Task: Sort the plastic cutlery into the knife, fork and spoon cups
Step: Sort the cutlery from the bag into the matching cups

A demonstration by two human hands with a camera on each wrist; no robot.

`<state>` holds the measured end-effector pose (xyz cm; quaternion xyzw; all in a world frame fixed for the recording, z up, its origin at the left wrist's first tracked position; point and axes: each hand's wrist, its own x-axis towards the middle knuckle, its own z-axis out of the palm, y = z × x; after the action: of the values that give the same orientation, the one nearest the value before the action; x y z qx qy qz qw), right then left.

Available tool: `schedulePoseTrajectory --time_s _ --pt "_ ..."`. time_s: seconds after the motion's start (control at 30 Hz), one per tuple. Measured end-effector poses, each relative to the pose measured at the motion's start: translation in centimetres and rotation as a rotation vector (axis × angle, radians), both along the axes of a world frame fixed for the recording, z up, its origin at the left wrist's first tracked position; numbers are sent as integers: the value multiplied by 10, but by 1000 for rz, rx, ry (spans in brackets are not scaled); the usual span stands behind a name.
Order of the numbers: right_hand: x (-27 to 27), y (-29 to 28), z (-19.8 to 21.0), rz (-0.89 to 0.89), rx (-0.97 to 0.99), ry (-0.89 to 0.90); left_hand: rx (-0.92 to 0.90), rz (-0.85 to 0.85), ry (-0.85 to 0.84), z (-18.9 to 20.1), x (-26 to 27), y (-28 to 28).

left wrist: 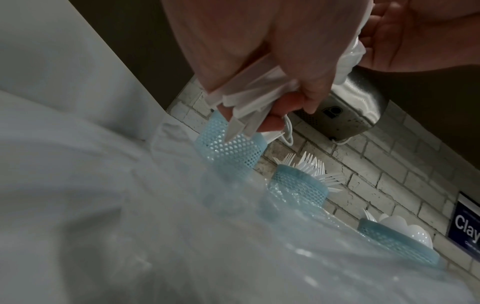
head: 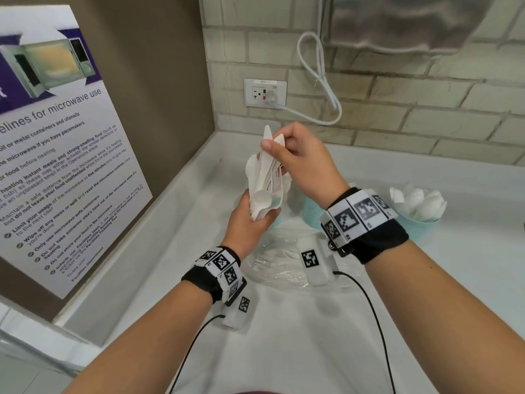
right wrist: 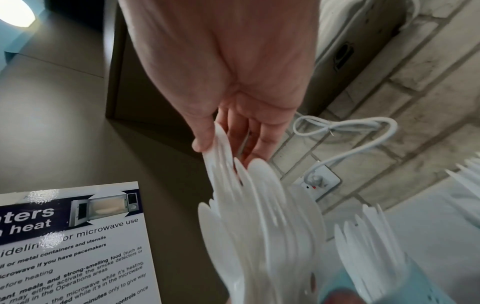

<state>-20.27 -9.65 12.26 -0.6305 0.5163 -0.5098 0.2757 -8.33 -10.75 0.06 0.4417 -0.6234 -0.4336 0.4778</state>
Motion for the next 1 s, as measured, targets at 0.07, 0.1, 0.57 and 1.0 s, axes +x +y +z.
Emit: schedulePoseTrajectory --time_s 0.07,0.1,0.57,1.0 --pt "0 2 -6 34 40 14 -1 -5 -1 -1 -1 0" --pt "0 3 -9 46 63 33 -4 -11 -9 -1 -1 0" --pt "-14 3 48 87 -22 -67 -14 -27 -83 -7 9 -7" --pt "-16 -58 -29 -231 135 86 1 40 -57 -5 17 -11"
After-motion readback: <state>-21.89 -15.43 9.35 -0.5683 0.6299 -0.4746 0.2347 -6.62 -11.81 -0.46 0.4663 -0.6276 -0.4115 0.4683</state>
